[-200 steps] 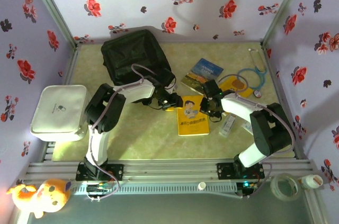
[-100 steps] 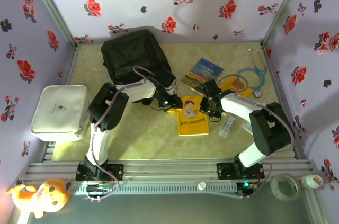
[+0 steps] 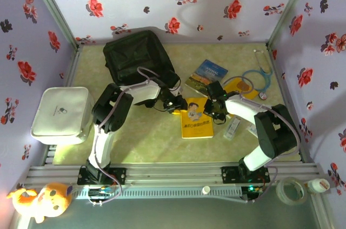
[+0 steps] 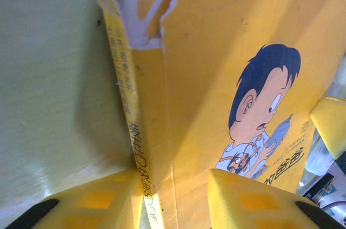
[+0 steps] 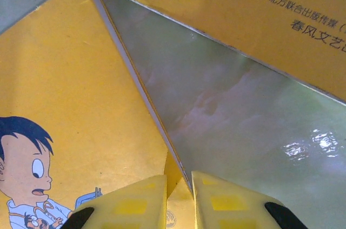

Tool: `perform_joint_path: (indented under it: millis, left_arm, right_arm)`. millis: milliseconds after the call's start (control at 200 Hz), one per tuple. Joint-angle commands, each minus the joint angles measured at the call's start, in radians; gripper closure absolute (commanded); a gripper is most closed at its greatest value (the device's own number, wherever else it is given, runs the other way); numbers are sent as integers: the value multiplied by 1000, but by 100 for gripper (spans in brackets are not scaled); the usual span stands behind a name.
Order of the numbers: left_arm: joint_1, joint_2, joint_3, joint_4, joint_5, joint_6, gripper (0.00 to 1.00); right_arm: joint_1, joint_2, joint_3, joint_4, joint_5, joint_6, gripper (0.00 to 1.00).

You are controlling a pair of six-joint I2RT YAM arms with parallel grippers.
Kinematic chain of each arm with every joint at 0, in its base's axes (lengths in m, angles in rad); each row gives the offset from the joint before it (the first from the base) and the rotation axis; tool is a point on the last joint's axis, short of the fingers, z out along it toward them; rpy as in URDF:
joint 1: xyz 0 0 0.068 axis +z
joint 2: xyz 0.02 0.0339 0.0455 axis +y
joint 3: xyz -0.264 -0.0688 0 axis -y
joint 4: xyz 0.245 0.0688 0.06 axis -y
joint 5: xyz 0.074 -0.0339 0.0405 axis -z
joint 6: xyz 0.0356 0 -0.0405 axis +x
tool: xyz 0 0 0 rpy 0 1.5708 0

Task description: Pack the student bag

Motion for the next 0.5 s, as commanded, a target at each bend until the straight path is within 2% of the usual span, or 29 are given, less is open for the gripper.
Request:
perform_joint_path:
  millis: [0,200,365,495]
  left_arm:
    - [0,-19,33,52,85,2,67]
    - [3,-121,-45,219,191,-58,73]
    - [3,-183,-114,325,195,-59,76]
    - [0,-166,-122,366,220,-66,76]
  right_arm:
    - [-7,67,-28,0,-17,26,83]
    - [-7,63,-21,1,-20,26,83]
    - [-7,67,-16,6,-26,23,83]
    - [-7,74,-8,12,-39,24,83]
